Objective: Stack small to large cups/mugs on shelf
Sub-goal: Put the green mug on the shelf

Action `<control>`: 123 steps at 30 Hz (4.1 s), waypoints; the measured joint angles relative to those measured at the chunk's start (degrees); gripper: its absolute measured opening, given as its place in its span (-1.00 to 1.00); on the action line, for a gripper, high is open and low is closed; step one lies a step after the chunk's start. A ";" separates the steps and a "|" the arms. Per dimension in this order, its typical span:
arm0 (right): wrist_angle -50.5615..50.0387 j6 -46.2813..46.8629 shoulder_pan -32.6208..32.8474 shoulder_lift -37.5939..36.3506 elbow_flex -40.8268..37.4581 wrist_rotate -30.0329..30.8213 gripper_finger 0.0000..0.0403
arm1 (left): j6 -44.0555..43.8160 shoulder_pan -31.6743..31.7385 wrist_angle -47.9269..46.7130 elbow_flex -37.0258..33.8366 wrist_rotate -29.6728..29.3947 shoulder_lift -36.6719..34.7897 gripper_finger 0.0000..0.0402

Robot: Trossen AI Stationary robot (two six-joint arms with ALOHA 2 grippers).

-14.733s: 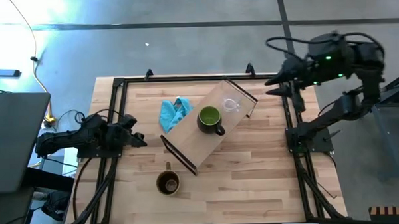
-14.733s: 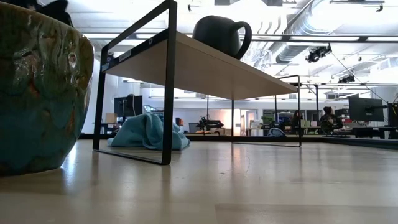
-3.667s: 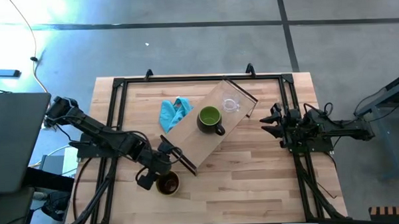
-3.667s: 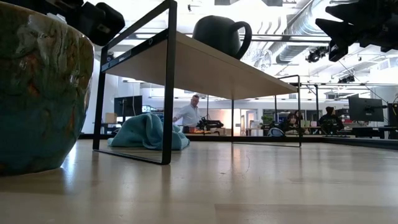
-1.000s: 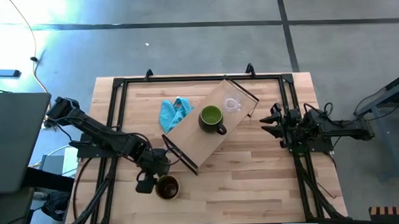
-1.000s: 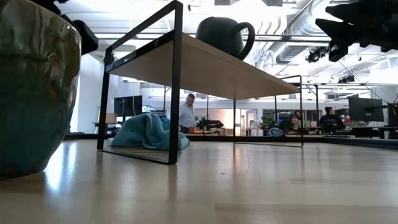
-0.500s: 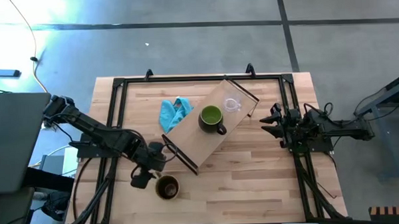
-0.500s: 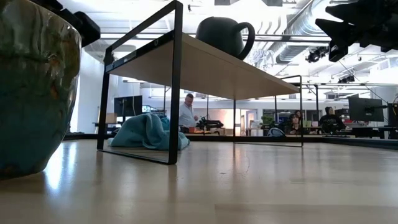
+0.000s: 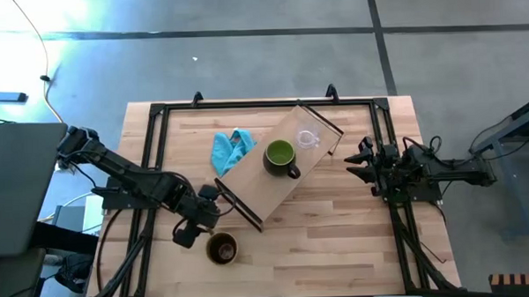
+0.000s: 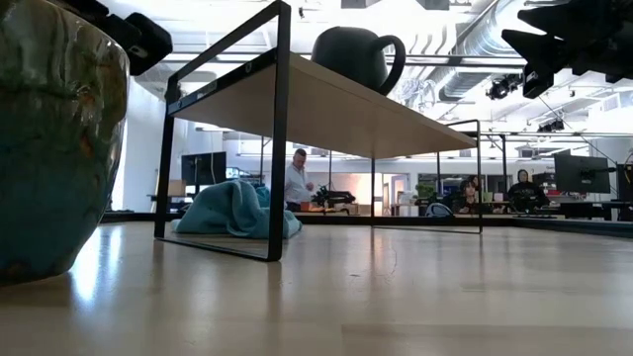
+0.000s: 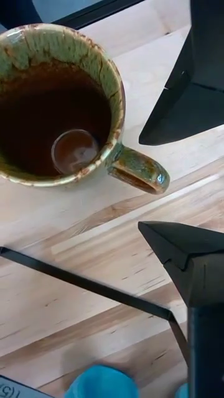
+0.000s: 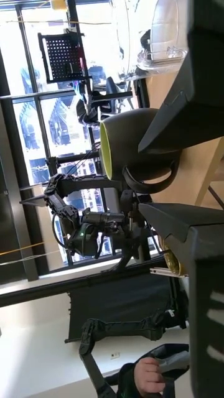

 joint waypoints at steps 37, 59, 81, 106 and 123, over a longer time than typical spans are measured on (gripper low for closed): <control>-0.01 1.40 0.04 0.00 0.00 -0.40 -0.35 | -1.65 0.00 2.89 -2.34 4.15 4.55 0.00; 0.01 1.51 0.04 0.00 0.00 -0.64 -0.35 | -11.41 -0.53 3.70 -2.34 15.19 4.96 -0.26; 0.09 4.39 0.04 0.00 0.00 -0.68 -0.35 | -15.03 -3.39 1.81 -2.32 9.02 1.30 -0.30; 0.37 4.46 0.07 -0.02 0.00 -1.11 -0.35 | 9.02 -3.39 12.15 1.38 -3.89 0.43 -0.29; -1.22 4.37 0.07 0.00 0.00 -1.09 -0.35 | 11.31 -3.39 13.16 1.36 -3.42 7.72 -0.29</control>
